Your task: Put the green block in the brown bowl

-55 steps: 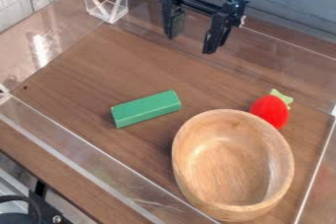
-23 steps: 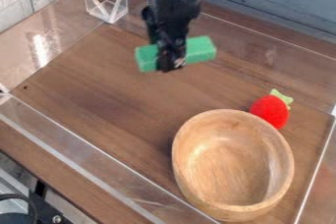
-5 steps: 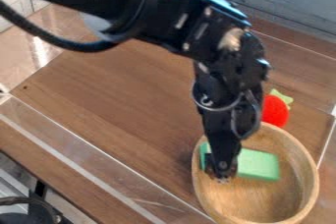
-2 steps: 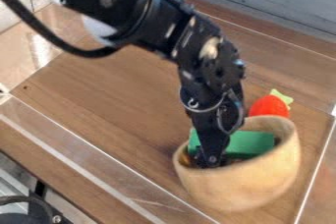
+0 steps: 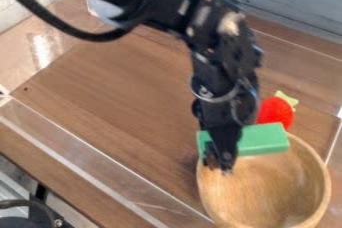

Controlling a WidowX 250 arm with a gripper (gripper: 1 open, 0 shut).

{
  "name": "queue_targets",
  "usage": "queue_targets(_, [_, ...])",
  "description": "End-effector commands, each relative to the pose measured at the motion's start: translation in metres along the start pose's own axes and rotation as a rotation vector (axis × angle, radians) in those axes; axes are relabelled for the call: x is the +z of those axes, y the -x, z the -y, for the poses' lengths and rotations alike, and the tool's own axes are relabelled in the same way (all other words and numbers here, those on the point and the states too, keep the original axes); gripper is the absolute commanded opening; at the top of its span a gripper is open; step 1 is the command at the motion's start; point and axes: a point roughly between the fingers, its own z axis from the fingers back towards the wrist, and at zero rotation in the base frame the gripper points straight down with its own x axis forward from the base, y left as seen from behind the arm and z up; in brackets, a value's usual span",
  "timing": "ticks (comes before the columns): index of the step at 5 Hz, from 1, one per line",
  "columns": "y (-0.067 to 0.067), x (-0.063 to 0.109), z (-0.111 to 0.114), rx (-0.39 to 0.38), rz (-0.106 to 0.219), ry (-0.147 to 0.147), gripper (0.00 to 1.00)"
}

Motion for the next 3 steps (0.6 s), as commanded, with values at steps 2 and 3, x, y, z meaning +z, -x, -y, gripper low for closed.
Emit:
queue_targets(2, [-0.0199, 0.0042, 0.0101, -0.033, 0.040, -0.012, 1.00])
queue_targets(3, [-0.0243, 0.0025, 0.0063, -0.062, 0.036, -0.023, 0.00])
